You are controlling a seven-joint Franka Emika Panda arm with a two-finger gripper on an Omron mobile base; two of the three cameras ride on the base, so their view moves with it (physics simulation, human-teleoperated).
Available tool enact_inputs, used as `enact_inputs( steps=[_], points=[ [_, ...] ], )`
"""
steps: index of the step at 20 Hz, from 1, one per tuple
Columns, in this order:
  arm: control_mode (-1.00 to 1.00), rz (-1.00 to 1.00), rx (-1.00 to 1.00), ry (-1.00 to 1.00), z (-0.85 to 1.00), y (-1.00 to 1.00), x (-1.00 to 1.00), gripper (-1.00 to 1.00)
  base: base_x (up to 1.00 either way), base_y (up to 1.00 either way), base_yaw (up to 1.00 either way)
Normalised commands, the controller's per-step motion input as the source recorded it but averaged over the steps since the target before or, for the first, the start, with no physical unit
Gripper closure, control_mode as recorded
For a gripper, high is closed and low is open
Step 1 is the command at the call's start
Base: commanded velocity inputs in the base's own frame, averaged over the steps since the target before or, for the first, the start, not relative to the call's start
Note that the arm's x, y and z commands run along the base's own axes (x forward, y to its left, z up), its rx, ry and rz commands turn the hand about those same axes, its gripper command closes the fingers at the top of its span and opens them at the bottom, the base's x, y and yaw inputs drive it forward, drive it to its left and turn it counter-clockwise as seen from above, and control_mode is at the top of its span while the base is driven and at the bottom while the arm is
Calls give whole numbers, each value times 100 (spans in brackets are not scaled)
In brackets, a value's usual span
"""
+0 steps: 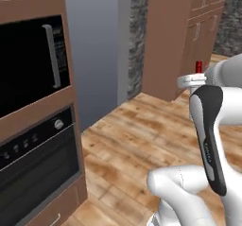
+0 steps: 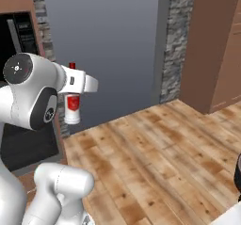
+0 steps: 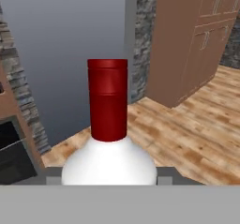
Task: There is a bowl on the dining counter. Grab a lemon wedge from the fridge and place it in the bowl. Then get the liquor bottle and glass cup from the cabinet and place them next to the bowl.
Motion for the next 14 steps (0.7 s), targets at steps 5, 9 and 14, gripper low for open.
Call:
enact_inputs(
  steps=[5, 9, 14],
  points=[
    [100, 0, 0, 0, 0, 0, 0, 100, 76, 18, -54],
    [100, 0, 0, 0, 0, 0, 0, 100, 52, 6, -62],
    [100, 0, 0, 0, 0, 0, 0, 100, 40, 0, -66]
  ],
)
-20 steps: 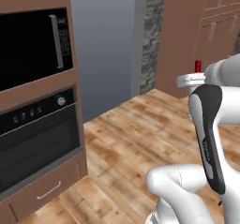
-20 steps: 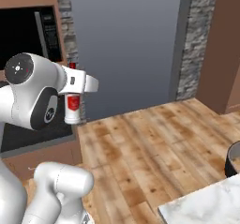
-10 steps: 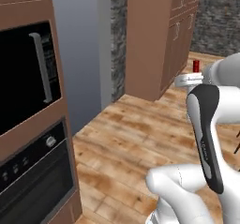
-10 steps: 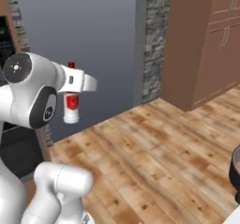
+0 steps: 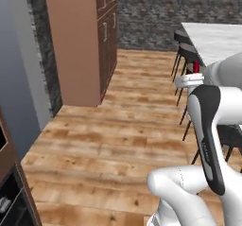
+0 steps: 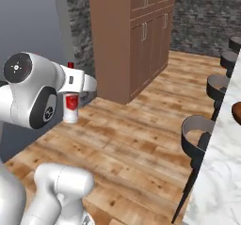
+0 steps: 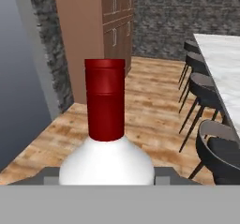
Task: There is a bowl on the dining counter. Grab a lemon wedge from the fridge and place it in the bowl. Then get the liquor bottle and glass cup from the cabinet and place them next to the bowl.
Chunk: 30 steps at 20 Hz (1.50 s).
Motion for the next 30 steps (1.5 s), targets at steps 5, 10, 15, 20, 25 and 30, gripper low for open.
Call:
enact_inputs(
  steps=[5, 10, 15, 20, 25, 30],
  points=[
    [100, 0, 0, 0, 0, 0, 0, 100, 39, 0, -66],
    [100, 0, 0, 0, 0, 0, 0, 100, 45, 0, -65],
    [100, 0, 0, 0, 0, 0, 0, 100, 48, 3, -63],
    [100, 0, 0, 0, 0, 0, 0, 100, 62, 18, -59],
    [100, 0, 0, 0, 0, 0, 0, 100, 96, 46, -45],
    [100, 0, 0, 0, 0, 0, 0, 100, 92, 43, -44]
  ],
)
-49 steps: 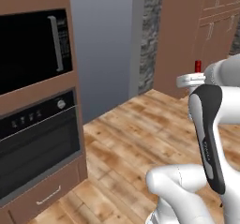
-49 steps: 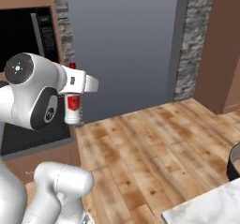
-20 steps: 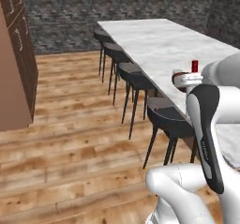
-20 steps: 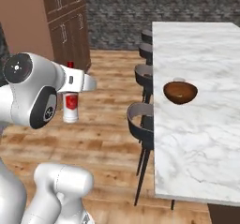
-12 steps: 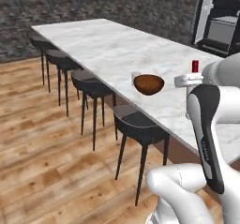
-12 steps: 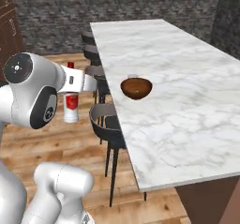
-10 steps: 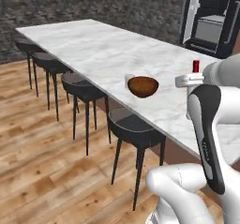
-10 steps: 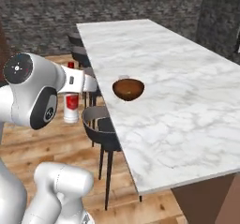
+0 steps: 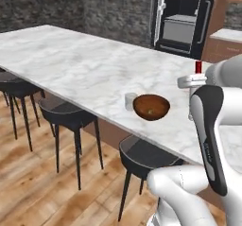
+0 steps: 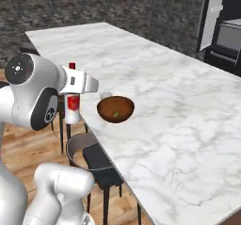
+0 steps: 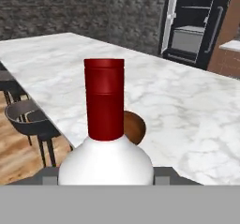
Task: There is a bowl on the dining counter. Grab a lemon wedge from the fridge and place it in the bowl. Then get the liquor bottle and glass cup from the cabinet and place them next to the bowl.
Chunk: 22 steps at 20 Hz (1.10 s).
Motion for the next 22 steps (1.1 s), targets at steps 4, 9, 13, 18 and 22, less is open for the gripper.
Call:
enact_inputs(
  steps=[4, 9, 13, 18, 22],
  points=[
    [100, 0, 0, 0, 0, 0, 0, 100, 59, 22, -55],
    [100, 0, 0, 0, 0, 0, 0, 100, 42, 6, -64],
    [100, 0, 0, 0, 0, 0, 0, 100, 46, 12, -66],
    [100, 0, 0, 0, 0, 0, 0, 100, 38, 13, -65],
    [100, 0, 0, 0, 0, 0, 0, 100, 26, 18, -61]
  ],
)
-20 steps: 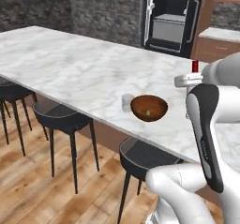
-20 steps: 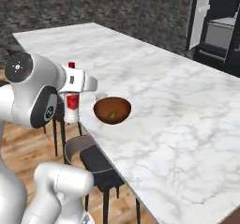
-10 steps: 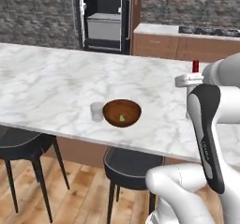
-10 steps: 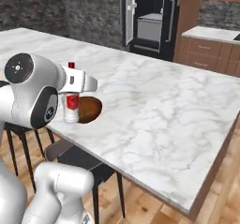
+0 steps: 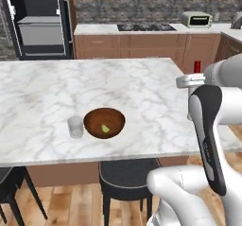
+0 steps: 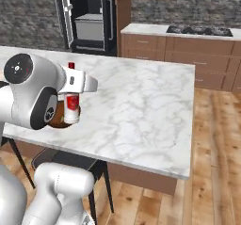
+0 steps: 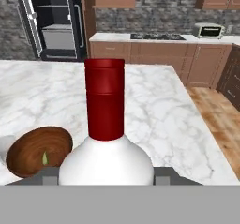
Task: There is a bowl on the dining counter. Grab a lemon wedge from the fridge and place it in the bowl. Then get the liquor bottle and glass cup from the cabinet and place them next to the bowl.
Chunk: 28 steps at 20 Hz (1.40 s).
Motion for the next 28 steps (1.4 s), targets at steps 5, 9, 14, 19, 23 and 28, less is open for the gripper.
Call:
enact_inputs(
  steps=[5, 9, 14, 19, 23, 28],
  points=[
    [100, 0, 0, 0, 0, 0, 0, 100, 25, 38, -43],
    [-100, -14, 1, 6, -5, 8, 15, 100, 6, 9, -9],
    [-100, 19, 14, 1, -19, 0, 41, 100, 0, 0, 0],
    [-100, 39, 18, 0, -27, 0, 59, 100, 0, 0, 0],
    [-100, 38, 8, -13, -34, 2, 58, 100, 0, 0, 0],
    [-100, 38, 0, -28, -27, 15, 48, 100, 0, 0, 0]
  ],
)
